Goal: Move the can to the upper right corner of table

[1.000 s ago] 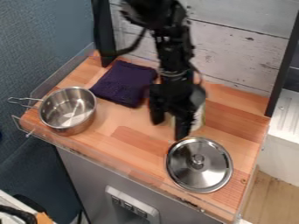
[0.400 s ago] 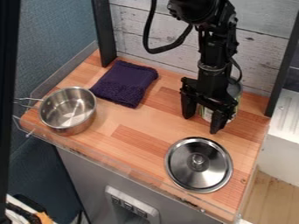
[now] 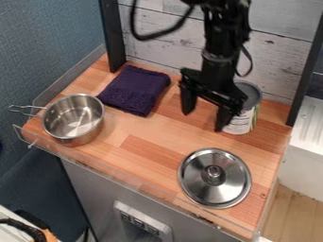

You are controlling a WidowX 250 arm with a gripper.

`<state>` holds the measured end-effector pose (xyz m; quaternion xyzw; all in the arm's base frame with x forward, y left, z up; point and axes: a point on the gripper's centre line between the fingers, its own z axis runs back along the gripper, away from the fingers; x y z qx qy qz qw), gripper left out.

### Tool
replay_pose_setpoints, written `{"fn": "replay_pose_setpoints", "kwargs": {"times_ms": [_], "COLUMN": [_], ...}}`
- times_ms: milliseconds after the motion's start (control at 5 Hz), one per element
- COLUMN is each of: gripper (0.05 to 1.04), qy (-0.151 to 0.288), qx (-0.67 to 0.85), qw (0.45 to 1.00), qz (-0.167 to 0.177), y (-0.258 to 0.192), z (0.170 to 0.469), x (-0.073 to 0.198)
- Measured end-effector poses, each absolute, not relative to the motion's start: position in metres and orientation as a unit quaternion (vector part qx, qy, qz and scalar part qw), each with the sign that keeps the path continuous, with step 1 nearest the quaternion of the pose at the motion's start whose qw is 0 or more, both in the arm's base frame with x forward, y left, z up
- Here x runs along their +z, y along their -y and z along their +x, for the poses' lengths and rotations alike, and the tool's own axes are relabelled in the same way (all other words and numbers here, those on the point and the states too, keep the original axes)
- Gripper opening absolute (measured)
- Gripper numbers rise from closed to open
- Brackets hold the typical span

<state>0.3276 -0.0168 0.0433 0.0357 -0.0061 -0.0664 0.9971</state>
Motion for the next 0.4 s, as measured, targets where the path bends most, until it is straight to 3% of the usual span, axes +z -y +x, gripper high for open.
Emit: {"fn": "replay_pose_setpoints", "kwargs": {"times_ms": [400], "gripper": [0.999], "qy": [0.030], "qx": [-0.067], "qw": [0.996], "qz": [0.039], "y": [-0.003], "z": [0.299], "x": [0.070]}}
